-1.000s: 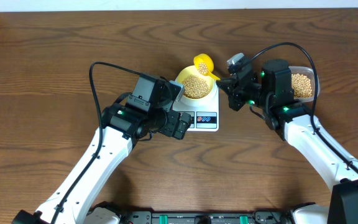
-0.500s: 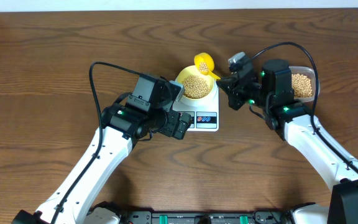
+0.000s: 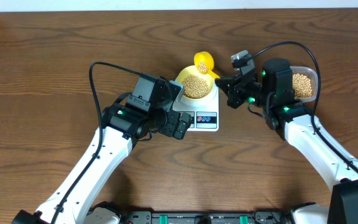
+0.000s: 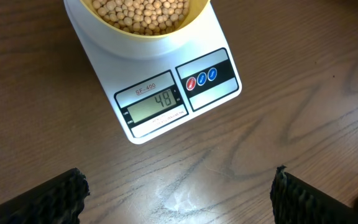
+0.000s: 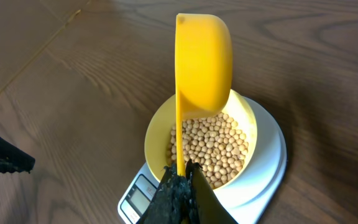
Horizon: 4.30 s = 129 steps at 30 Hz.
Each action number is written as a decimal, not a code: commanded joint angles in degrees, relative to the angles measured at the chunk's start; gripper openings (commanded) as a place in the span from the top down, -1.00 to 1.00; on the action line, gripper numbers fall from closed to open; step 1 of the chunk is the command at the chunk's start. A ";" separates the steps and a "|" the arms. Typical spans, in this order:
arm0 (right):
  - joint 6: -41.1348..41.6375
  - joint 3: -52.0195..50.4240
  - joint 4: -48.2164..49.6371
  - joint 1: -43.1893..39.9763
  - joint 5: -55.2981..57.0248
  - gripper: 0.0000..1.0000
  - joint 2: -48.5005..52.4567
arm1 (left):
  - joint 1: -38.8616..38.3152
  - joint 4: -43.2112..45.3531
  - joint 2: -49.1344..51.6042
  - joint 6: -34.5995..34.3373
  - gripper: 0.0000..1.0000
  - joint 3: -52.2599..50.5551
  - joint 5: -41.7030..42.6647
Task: Scoop item into bowl and weigh 50g on scale
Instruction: 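Keep the yellow scoop tilted over the bowl, shaking out a few beans, then tip the scoop further over the bowl to drop the last beans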
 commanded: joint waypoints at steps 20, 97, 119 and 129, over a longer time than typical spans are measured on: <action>5.29 0.22 1.79 -1.95 -0.72 0.98 0.35 | -0.07 0.02 0.15 1.01 -0.93 -0.13 0.66; -9.79 0.20 -1.57 0.42 1.22 0.98 0.35 | -0.07 0.02 0.15 1.01 -0.92 -0.13 0.66; -16.63 0.22 -1.99 0.42 1.25 0.98 0.35 | -0.07 0.02 0.15 1.01 -0.93 -0.13 0.66; -17.97 0.22 -1.99 0.42 1.22 0.98 0.35 | -0.07 0.02 0.15 1.01 -0.92 -0.13 0.66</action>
